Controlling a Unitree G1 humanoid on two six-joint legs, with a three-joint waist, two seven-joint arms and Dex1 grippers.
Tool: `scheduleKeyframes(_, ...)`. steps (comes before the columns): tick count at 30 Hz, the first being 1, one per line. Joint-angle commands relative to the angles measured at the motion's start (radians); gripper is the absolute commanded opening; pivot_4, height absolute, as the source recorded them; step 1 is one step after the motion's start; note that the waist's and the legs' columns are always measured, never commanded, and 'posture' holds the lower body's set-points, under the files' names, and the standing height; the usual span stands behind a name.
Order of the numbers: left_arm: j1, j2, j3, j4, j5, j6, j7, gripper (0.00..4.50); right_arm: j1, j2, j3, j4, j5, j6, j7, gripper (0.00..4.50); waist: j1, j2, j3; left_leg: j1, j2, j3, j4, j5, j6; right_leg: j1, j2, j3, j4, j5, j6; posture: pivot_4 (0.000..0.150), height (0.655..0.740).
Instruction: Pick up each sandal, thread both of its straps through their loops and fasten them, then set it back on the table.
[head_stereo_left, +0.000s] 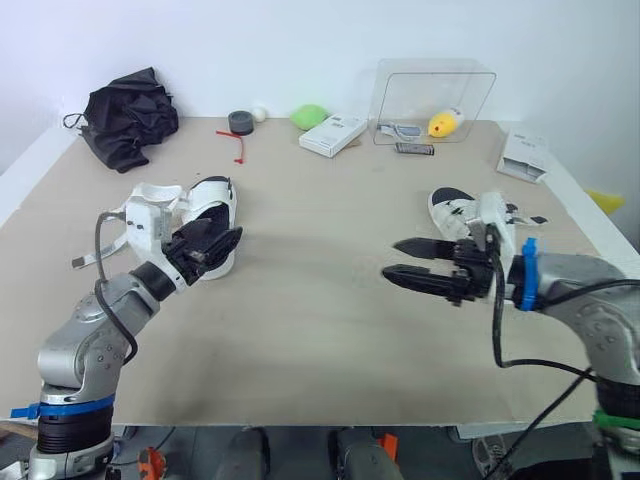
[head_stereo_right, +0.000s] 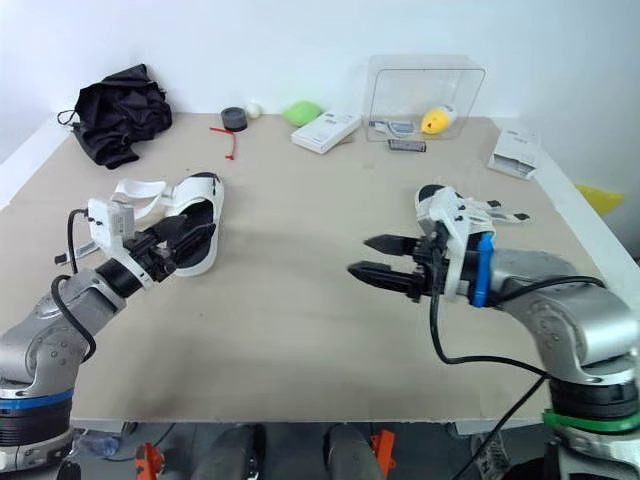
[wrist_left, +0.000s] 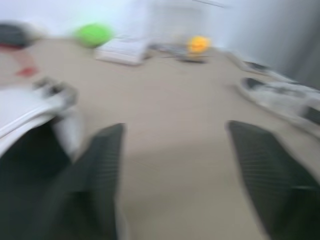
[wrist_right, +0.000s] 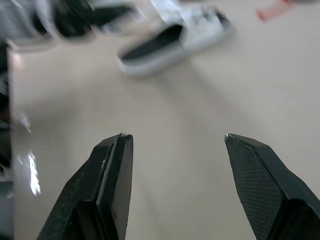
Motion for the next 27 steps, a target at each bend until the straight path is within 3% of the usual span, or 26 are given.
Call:
scheduleKeyframes(1,-0.024,-0.01,-0.009,-0.013,0.058,0.023,0.093,4.42,-0.017,0.017,0.01,-0.017,-0.014,-0.048,-0.03,3.21,0.005,0.0,0.0,-0.001,-0.001,0.0,0.0,0.0,0.0,-0.001,-0.001,0.0,0.0,0.0,0.0,0.15,0.74)
scheduleKeyframes(7,-0.185,-0.067,-0.051,0.095,0.148,0.079,0.24,4.42,-0.022,0.052,0.062,0.018,-0.058,-0.092,-0.054,3.21,0.019,-0.001,0.0,-0.003,-0.003,-0.001,0.0,0.0,0.0,-0.003,-0.001,0.001,0.0,0.0,0.001,0.15,0.74)
scheduleKeyframes(13,-0.287,-0.109,-0.078,0.237,0.209,0.152,0.301,4.42,-0.016,0.065,0.067,0.01,-0.065,-0.105,-0.07,3.21,0.015,-0.001,0.0,-0.003,-0.005,0.001,0.0,0.0,0.0,-0.003,-0.001,0.002,0.0,0.002,-0.001,0.15,0.74)
scheduleKeyframes(23,-0.448,-0.166,-0.099,0.53,0.305,0.095,0.301,4.42,-0.015,0.076,0.047,-0.031,-0.038,-0.117,-0.088,3.21,0.017,-0.001,0.0,-0.003,-0.005,0.0,0.0,0.0,-0.001,-0.003,-0.001,0.001,0.0,0.004,-0.003,0.15,0.74)
scheduleKeyframes(27,-0.531,-0.175,-0.119,0.684,0.365,0.012,0.273,4.42,-0.015,0.105,0.091,-0.044,-0.135,-0.193,-0.154,3.21,0.017,-0.001,0.0,-0.003,-0.005,0.0,0.0,0.001,-0.002,-0.003,-0.001,0.001,0.0,0.004,-0.003,0.15,0.74)
